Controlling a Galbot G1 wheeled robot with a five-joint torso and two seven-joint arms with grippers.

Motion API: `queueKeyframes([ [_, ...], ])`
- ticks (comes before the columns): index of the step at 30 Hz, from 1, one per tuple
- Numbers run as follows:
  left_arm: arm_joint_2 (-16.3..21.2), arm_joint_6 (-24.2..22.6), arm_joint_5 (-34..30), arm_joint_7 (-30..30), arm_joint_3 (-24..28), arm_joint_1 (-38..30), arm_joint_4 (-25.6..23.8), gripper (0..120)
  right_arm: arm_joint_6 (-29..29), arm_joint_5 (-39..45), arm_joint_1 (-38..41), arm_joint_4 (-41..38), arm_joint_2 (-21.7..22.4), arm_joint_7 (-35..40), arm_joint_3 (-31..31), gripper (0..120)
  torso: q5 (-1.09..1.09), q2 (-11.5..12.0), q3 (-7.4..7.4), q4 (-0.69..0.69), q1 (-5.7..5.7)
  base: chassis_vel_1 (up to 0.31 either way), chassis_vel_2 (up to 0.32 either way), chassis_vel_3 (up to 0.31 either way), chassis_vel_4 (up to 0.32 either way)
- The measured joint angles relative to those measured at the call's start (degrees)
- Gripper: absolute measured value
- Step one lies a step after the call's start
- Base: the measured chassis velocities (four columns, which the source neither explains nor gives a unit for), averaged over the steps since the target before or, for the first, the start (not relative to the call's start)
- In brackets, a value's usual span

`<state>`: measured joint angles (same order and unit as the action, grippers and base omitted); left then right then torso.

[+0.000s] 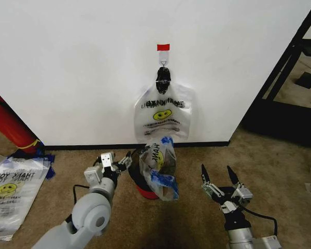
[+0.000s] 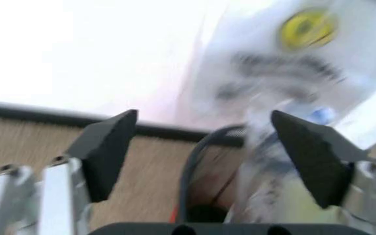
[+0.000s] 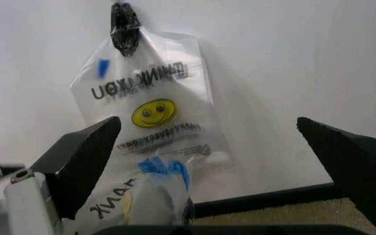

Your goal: Pick up the garbage bag from the wall and place it over the trash bin.

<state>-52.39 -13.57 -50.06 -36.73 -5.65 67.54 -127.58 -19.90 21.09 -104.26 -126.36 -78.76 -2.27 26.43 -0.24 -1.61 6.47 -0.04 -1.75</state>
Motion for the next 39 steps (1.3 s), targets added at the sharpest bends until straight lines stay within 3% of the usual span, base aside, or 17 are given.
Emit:
queueKeyframes([
  [2, 1.81, -0.25, 1.12, 1.92, 0.87, -1.28, -2.13, 97, -0.08, -0.2, -0.16, 0.0, -0.17, 0.12, 0.14, 100, 0.01, 0.0, 0.0, -0.01, 0.0, 0.0, 0.0, 0.0, 0.0],
  [8, 6.04, -1.97, 4.57, 7.01, 5.62, -4.26, -4.18, 100, -0.15, -0.7, -0.36, 0.22, -0.3, 0.3, 0.24, 100, 0.02, 0.0, 0.0, -0.01, 0.0, 0.0, 0.0, 0.0, 0.0],
  [15, 7.96, -5.56, 7.91, 8.73, 11.24, -10.31, 0.87, 100, -0.14, -1.28, -0.35, 0.31, -0.47, 0.62, -0.24, 100, 0.01, 0.0, 0.0, -0.01, 0.0, 0.0, 0.0, 0.0, 0.0],
  [26, 8.96, -8.14, 8.15, 9.64, 13.6, -13.46, 4.27, 96, 0.72, -0.42, -0.07, 0.05, -0.55, 1.31, -0.54, 100, 0.01, 0.0, 0.0, 0.0, 0.0, 0.0, 0.0, 0.0, 0.0],
  [29, 9.45, -8.81, 8.66, 10.3, 14.17, -13.93, 4.48, 93, 1.18, 0.27, -0.16, -0.47, -0.71, 1.64, -0.85, 100, 0.01, 0.0, 0.0, 0.0, 0.0, 0.0, 0.0, 0.0, 0.0],
  [39, 12.65, -15.06, 4.25, 9.89, 19.57, -19.07, 4.56, 54, 1.78, 0.87, -0.54, -2.13, -1.67, 2.28, -2.08, 100, 0.01, 0.0, 0.0, -0.01, 0.01, 0.0, 0.0, 0.0, 0.0],
])
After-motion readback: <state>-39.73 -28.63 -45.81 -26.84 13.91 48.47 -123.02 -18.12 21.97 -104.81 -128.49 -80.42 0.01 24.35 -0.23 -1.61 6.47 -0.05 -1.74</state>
